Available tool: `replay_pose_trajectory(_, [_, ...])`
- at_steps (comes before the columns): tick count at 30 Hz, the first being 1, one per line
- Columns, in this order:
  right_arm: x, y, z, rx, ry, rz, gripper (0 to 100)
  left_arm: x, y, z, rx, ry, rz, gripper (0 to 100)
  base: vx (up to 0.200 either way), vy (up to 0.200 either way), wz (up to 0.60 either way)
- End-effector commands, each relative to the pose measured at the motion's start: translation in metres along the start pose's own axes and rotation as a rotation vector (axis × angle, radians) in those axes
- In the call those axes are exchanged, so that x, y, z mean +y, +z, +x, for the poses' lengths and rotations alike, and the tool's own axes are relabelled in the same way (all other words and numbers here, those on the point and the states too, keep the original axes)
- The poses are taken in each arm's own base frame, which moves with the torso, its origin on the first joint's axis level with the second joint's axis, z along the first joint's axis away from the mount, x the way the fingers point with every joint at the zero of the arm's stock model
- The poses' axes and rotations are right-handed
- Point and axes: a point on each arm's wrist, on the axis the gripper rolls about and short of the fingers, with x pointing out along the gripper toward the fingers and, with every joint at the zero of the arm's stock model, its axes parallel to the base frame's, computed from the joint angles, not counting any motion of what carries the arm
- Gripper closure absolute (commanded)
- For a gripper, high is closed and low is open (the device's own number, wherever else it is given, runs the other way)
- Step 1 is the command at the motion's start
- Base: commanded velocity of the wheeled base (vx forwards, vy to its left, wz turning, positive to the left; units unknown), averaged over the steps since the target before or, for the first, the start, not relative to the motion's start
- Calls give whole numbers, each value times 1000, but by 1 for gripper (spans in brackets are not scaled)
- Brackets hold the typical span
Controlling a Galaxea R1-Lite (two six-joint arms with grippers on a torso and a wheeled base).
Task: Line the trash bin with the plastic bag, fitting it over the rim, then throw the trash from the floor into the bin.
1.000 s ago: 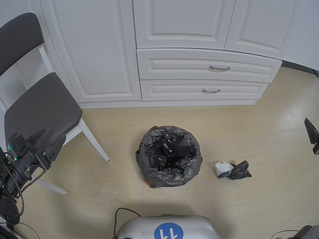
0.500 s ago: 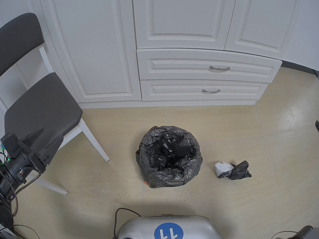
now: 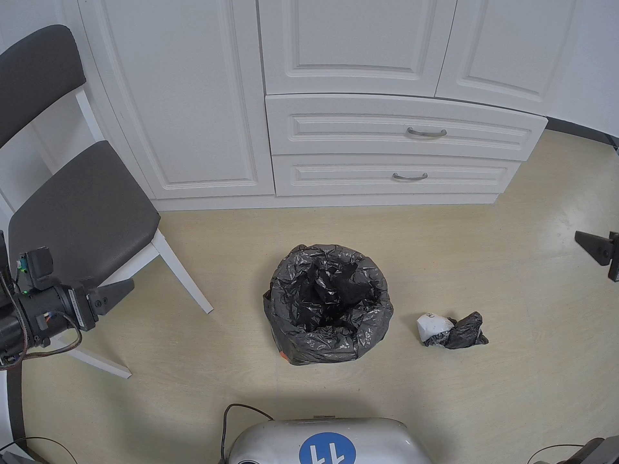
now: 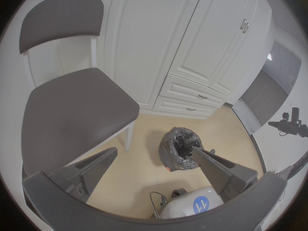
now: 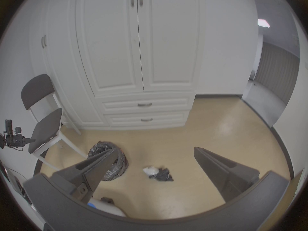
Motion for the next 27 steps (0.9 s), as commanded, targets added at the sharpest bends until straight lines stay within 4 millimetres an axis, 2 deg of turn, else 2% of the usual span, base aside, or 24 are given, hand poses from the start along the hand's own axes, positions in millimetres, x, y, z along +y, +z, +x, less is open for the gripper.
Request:
replay_pose_trajectory(1, [2,-9,32,157,1,6,0,-5,5,-11,-37,10,16,0,0,0,0])
replay_pose_trajectory(7, [5,-10,34,218,9,-7,0,-6,1,-5,-4,-5,18,0,0,0,0])
replay_pose_trajectory(12, [8,27,53,256,9,-49,0,-12,17,1,-30,-32,38,0,0,0,0])
replay_pose_trajectory(14, [9,34,55,284,15,-54,0,-14,24,2,-28,-34,41,0,0,0,0])
replay_pose_trajectory(16, [10,33,58,306,22,-61,0,-15,28,2,-9,-32,36,0,0,0,0])
replay_pose_trajectory(19, [9,18,73,374,37,-71,0,-17,33,0,42,-31,12,0,0,0,0])
replay_pose_trajectory(22, [11,18,87,369,59,-70,0,-18,32,0,64,-34,-3,0,0,0,0])
replay_pose_trajectory(27, [12,5,117,388,46,-71,0,-35,45,13,70,-115,-1,0,0,0,0])
